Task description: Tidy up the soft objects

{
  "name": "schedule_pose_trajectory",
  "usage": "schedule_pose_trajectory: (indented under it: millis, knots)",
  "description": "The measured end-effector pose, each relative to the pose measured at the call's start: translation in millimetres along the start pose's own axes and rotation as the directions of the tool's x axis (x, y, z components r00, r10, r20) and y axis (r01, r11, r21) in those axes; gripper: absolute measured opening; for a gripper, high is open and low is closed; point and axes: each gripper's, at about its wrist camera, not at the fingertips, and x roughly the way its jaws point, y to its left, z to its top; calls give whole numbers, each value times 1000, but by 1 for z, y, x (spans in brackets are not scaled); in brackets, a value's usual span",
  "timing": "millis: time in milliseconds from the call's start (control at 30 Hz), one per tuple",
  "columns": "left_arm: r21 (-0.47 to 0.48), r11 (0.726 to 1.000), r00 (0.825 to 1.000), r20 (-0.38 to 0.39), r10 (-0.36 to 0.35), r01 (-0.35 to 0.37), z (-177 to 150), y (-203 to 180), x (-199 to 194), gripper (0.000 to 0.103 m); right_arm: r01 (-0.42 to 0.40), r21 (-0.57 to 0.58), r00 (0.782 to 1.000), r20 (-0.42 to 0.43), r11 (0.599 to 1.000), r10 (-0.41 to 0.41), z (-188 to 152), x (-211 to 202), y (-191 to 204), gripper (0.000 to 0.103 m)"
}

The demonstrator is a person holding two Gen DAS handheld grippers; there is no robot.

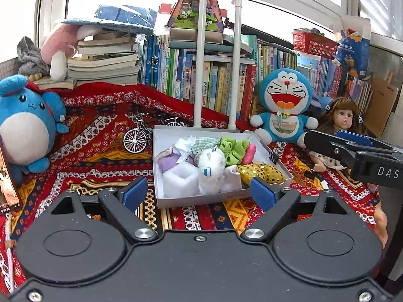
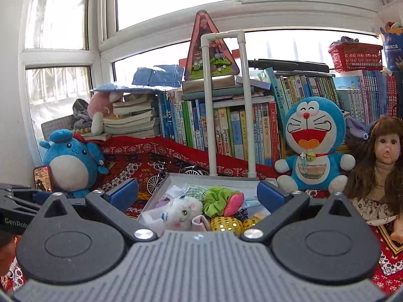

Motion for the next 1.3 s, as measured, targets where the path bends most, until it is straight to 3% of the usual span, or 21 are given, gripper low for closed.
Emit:
schedule_pose_trajectory:
  millis: [233,400,600,1300]
  knots:
    - [-8,1000,999,42,9,-9,-11,-1,-12,92,15,-35,999,43,999,-14,-11,-12,5,103]
    - [-34,999,999,36,7,-6,-21,2,-15,92,6,-50,1000,-8,999,-7,-21,-11,6,103]
    - [-61,998,999,35,27,-24,-33,10,-14,92,15,-20,1000,-3,1000,-15,-33,-12,4,103]
    - [-13,998,994,88,62,-61,-71,4,-32,92,13,-55,1000,16,998,-13,-59,-32,12,103]
